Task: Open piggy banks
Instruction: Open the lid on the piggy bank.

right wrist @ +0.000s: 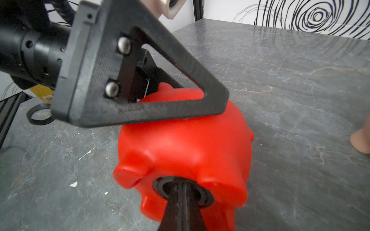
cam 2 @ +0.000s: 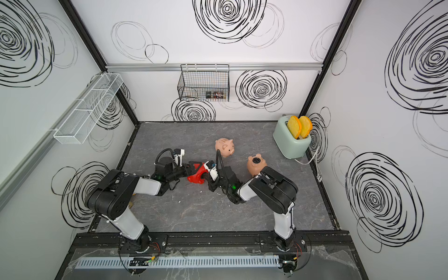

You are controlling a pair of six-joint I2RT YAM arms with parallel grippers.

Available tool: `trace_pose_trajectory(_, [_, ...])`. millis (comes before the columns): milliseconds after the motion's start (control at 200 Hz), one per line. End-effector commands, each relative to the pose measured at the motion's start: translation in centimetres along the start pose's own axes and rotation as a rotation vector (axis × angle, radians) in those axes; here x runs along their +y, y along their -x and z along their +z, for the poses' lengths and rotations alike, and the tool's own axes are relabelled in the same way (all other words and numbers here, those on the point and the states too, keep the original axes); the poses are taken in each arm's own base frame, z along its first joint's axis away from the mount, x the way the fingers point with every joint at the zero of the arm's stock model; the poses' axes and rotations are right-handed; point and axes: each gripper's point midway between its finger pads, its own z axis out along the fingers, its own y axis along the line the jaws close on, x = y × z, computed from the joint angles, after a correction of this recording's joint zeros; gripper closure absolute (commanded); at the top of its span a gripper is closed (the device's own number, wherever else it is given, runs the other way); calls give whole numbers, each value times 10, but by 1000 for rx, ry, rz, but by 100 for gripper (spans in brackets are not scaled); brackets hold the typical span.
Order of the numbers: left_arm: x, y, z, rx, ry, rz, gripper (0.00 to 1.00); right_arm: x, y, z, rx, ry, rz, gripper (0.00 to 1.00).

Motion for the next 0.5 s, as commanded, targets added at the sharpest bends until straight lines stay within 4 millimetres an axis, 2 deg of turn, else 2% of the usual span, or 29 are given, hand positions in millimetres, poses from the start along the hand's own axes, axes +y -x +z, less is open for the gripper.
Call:
trace_pose_trajectory(0, [0, -66, 4, 237, -23, -78, 4, 8, 7, 1, -32, 4, -90, 100])
trace_pose_trajectory(495, [4, -66, 5, 235, -13, -87, 4, 5, 17, -2, -12, -72, -172, 100])
